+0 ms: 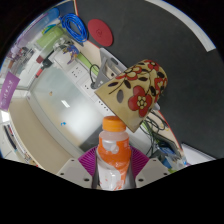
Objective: Pour water
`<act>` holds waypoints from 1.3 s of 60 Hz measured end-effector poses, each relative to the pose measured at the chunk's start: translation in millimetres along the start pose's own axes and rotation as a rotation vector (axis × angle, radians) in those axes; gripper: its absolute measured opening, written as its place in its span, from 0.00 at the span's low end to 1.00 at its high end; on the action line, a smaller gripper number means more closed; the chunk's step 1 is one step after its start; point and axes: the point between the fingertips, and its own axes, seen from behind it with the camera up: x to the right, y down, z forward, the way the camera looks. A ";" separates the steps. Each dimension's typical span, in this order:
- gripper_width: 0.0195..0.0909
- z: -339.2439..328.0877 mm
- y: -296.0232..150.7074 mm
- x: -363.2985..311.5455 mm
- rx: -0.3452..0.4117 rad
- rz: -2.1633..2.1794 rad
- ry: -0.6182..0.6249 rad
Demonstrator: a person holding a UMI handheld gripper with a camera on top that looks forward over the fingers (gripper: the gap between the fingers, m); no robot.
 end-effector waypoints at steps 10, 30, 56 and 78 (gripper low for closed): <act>0.34 -2.6 11.2 -3.5 -0.042 -0.038 0.028; 0.34 -13.6 53.5 -97.6 -0.065 -1.284 0.058; 0.34 -30.3 -92.1 -196.1 0.298 -2.235 0.235; 0.36 -13.6 -208.2 -109.1 0.240 -2.247 0.373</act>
